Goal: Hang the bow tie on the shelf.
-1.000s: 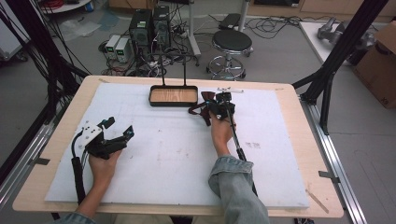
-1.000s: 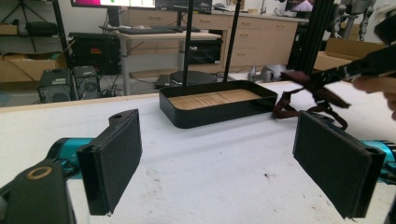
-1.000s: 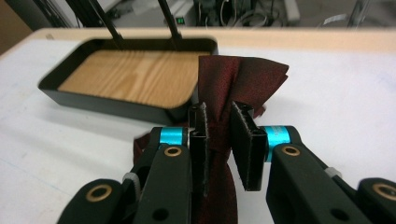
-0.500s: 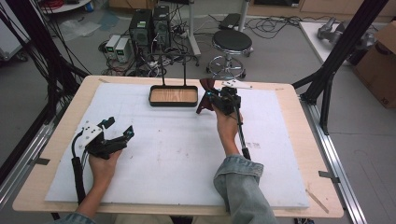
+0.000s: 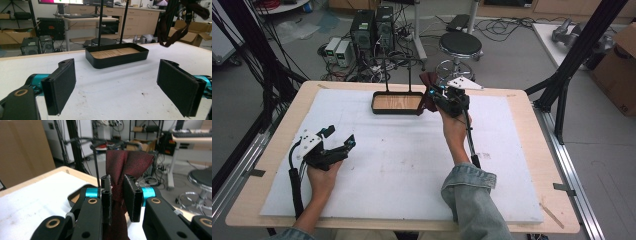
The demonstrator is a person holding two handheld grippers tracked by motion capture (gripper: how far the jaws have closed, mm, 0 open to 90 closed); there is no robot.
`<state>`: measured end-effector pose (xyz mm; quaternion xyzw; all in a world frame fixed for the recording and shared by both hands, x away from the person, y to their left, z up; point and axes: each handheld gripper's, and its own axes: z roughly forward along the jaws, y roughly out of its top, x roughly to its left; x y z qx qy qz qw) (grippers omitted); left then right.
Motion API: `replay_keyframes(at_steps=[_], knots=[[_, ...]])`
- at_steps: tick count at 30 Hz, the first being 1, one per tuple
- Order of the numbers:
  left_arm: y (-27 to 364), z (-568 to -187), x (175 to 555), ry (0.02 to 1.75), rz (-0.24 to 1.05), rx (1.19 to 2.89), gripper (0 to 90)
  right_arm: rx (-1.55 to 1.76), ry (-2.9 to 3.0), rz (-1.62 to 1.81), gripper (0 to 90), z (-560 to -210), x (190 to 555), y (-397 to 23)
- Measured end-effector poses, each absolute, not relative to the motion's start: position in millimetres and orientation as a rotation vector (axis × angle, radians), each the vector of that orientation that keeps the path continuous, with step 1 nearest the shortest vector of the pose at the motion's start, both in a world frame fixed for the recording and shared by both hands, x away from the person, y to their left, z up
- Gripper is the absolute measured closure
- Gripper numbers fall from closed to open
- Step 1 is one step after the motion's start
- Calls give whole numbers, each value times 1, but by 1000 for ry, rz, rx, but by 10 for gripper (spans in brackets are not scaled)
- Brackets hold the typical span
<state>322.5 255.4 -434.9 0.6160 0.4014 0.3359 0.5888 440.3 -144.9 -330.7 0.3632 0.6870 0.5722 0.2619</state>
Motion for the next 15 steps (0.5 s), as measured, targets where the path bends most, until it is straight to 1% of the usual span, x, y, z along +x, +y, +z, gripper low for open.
replay_keyframes(at_steps=[6, 15], knots=[[255, -435, 323, 937, 778, 1433, 160, 934, 1868, 1548, 776, -315, 443, -139], [255, -436, 323, 934, 775, 1434, 160, 884, 1882, 1606, 776, -306, 452, -136]])
